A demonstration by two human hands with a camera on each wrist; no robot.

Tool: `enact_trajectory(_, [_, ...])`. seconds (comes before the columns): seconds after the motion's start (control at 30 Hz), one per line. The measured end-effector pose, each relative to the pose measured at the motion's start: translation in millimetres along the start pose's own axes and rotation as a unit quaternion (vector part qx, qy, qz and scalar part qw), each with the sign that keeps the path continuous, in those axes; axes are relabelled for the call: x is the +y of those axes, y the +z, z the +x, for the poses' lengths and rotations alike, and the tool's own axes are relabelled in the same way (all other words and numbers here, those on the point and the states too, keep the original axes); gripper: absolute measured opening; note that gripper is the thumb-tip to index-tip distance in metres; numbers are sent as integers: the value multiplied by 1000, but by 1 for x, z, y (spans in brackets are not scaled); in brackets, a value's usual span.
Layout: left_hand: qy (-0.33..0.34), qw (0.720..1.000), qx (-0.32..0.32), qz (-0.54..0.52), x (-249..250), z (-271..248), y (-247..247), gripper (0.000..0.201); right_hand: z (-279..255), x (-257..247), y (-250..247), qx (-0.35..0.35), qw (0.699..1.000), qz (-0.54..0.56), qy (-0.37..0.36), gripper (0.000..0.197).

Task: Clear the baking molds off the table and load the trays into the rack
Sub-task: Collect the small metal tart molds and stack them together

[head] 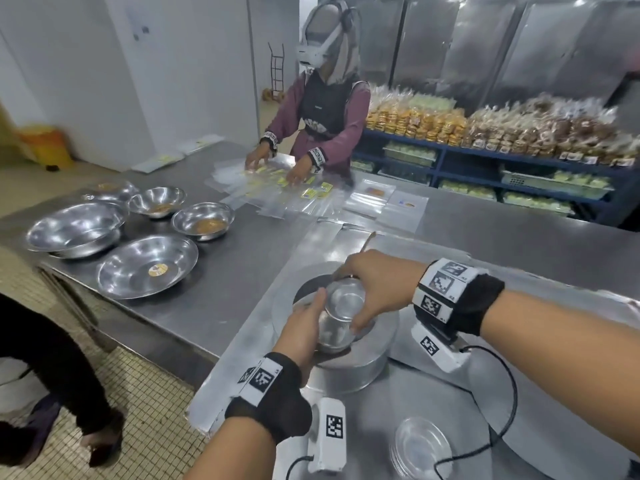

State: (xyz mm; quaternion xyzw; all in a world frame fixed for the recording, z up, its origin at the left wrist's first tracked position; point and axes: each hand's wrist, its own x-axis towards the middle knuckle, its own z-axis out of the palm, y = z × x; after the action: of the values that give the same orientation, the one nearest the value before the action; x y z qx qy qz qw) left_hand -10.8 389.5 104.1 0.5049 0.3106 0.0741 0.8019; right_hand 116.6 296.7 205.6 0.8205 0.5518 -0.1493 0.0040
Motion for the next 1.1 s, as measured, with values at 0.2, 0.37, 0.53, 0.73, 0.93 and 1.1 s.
enact_trajectory(0.2, [-2,1000,-2,26,-16,-41,2,34,-38,-33,33,13,998,55,-21,87])
enact_trajectory(0.37, [-7,998,3,60,-32,-62,0,31,-58,-46,70,35,997,73,7,77])
enact_trajectory(0.53, [-31,997,-1,63,-55,-70,-6,38,-77,-54,102,71,989,123,26,77])
enact_trajectory(0.73, [-46,998,-6,51,-79,-74,-7,38,-116,-47,134,97,968,223,53,71])
enact_trajectory(0.93, [-61,997,6,44,-97,-71,-4,38,-150,-5,171,65,941,189,273,63])
enact_trajectory(1.1, [-78,992,28,95,-112,-62,-2,38,-157,17,204,15,907,205,367,44])
